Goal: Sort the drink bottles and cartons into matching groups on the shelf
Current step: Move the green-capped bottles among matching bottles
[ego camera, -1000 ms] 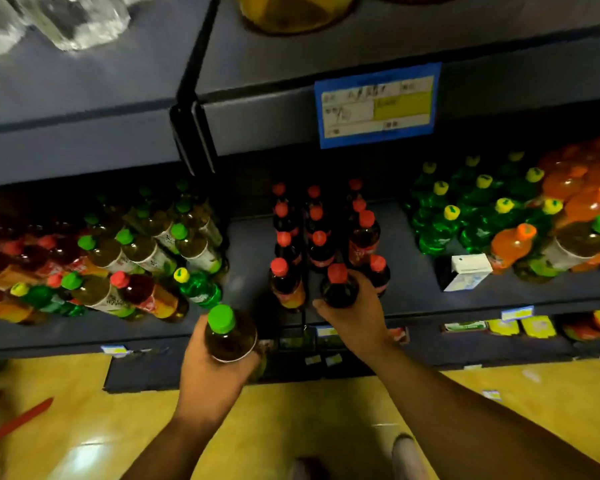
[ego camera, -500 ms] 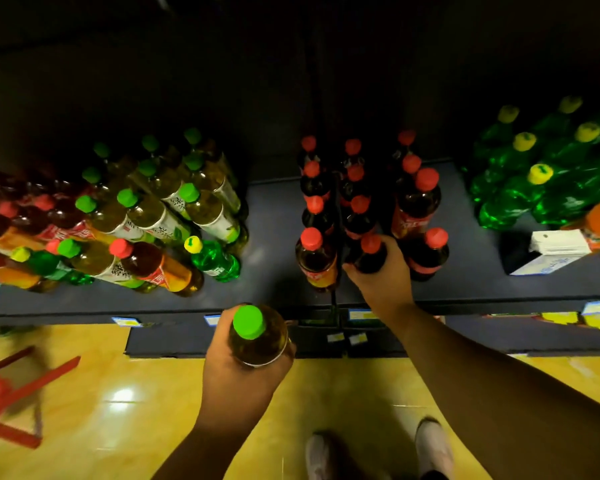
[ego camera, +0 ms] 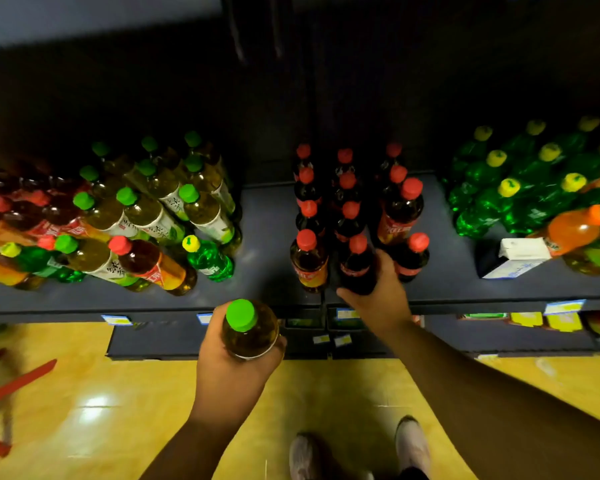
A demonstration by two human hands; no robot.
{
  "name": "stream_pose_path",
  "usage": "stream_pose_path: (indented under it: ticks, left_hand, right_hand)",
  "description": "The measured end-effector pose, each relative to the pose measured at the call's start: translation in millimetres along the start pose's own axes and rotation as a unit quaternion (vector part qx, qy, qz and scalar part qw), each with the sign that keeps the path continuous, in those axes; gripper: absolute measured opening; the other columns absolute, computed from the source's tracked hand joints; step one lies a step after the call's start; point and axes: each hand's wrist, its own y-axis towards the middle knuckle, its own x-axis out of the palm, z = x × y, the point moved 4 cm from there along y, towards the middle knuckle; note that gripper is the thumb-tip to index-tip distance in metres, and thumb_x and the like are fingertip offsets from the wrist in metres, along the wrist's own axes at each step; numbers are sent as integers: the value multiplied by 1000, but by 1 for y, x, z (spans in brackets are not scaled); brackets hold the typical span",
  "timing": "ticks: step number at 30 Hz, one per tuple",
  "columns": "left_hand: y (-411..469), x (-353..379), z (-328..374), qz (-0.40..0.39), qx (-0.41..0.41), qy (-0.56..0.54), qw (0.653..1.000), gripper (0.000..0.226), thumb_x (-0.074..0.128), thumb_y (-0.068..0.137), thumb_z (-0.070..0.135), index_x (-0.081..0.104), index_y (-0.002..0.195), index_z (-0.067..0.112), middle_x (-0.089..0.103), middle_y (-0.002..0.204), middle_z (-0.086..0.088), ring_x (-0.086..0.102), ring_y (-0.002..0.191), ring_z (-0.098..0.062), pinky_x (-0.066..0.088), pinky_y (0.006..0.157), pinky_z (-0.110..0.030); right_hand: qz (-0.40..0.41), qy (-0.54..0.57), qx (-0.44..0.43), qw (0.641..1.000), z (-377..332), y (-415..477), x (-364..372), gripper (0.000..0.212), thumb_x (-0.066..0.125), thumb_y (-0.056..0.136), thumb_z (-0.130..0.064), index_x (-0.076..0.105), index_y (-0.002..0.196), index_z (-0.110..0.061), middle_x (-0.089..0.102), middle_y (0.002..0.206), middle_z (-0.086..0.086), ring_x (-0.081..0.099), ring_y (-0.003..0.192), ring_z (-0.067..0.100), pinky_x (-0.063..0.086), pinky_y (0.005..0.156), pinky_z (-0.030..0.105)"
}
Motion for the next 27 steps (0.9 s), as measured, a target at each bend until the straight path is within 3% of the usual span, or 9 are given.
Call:
stream_pose_path:
  ticks: [3,5,8,11,14,17,20,24,27]
  left_hand:
    - [-12,-9,14,-11,-3,-6,1000,54,84,66,-10,62,99,27,73,91,11,68,82,1,52,69,-12]
    - [-20,-15,23,-13,-13,-14,1000,54,83,66,-10,62,100,27,73,88,2,66,79,3,52,71,-18]
    - [-28,-26,38,-6,-11,-21,1000,53,85,64,-8,63,99,26,73,82,0,66,72,1,52,67,-14]
    - [-33,-36,46,-9,-9,-24,1000,52,85,65,-6,61,96,28,73,82,18,66,70,4,48,57,-5]
    - [-37,-46,52,-38,16,11,999,59,85,68,-5,55,98,36,68,92,33,64,77,13,51,64,-11]
    - [-38,-52,55,-26,10,14,1000,58,83,70,-8,56,104,30,71,89,9,66,81,-2,50,73,-24]
    - [-33,-47,65,-20,5,3,1000,56,84,71,-5,56,112,20,66,97,8,64,89,-18,48,76,-29]
    - [-25,-39,95,1,-5,-28,1000,52,87,67,-5,62,106,20,70,91,8,65,86,-11,47,83,-34]
    - [-21,-28,124,-1,27,-35,999,41,90,65,2,69,94,20,76,79,6,69,82,-13,51,75,-32]
  right_hand:
    - [-28,6,8,1000,-14,-37,-2,78,86,69,-20,46,133,-38,59,132,-17,53,127,7,47,106,40]
    - [-37,12,-4,999,-28,-60,-6,75,86,73,-25,47,136,-37,58,134,-20,52,128,2,47,108,39]
    - [-14,26,-15,999,-68,-89,-33,67,84,78,-20,47,127,-46,55,126,-32,48,115,-22,45,101,13]
    - [2,37,-30,999,-99,-106,-65,65,82,79,-23,45,127,-48,49,120,-43,46,108,-29,42,94,5]
    - [22,50,-42,998,-127,-110,-91,70,83,78,-25,46,135,-40,51,130,-33,47,118,-20,41,103,18]
    - [41,45,-52,997,-151,-108,-105,69,85,74,-26,44,122,-54,53,123,-34,49,110,-23,40,98,16]
    - [40,57,-54,996,-156,-107,-111,73,88,71,-26,47,128,-46,60,124,-26,54,116,-12,43,102,23]
    - [7,69,-52,996,-165,-117,-112,78,88,71,-26,47,138,-32,58,130,-23,53,119,-11,44,106,24]
    - [-2,54,-69,996,-173,-125,-113,69,86,73,-16,49,124,-42,57,122,-28,50,109,-25,44,94,7]
